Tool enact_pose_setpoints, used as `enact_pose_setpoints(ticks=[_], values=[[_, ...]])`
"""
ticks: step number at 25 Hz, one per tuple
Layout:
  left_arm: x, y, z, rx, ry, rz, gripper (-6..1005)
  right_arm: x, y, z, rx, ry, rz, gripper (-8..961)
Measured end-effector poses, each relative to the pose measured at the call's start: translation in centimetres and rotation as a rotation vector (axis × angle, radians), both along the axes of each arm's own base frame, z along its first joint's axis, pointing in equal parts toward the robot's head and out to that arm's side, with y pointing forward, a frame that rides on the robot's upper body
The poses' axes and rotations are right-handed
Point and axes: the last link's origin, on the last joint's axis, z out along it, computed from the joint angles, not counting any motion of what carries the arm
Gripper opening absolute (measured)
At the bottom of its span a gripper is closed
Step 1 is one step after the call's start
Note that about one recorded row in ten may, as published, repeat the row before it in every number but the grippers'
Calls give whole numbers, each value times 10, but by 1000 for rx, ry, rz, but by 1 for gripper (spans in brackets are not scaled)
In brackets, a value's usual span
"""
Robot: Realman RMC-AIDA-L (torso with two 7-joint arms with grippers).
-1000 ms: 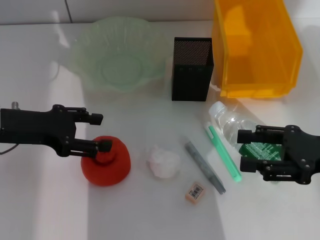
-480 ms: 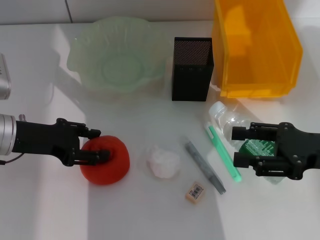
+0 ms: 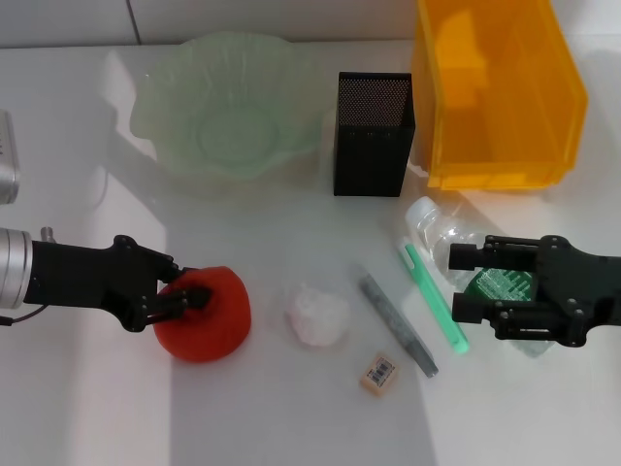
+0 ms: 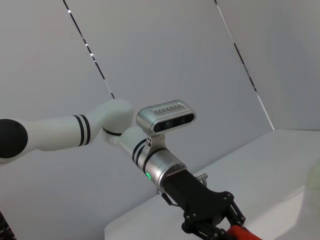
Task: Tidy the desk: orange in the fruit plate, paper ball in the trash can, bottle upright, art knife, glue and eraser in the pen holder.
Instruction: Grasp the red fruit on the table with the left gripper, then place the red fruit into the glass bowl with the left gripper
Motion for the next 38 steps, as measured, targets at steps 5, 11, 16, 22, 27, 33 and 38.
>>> enact_pose_setpoints(ticks=[5,11,16,22,27,33,38], values=[[1,-1,0,-1,-6,-1,275,1,-2,0,2,1,-7,709],[23,5,26,72,-225,-20,210,3,-2,1,12,6,-14,709],[49,34,52,243,-381,-27,174,6,-3,1,67,52,-37,709],[74,97,42,460,-319,57,166,7,-5,-4,92,81,-56,709],[76,110,34,499,-281,79,166,6,-4,-14,96,87,-90,709],[75,143,10,606,-179,201,167,4,-6,-24,83,105,-107,709],[65,145,10,660,-186,269,215,5,-7,-25,85,107,-112,709]])
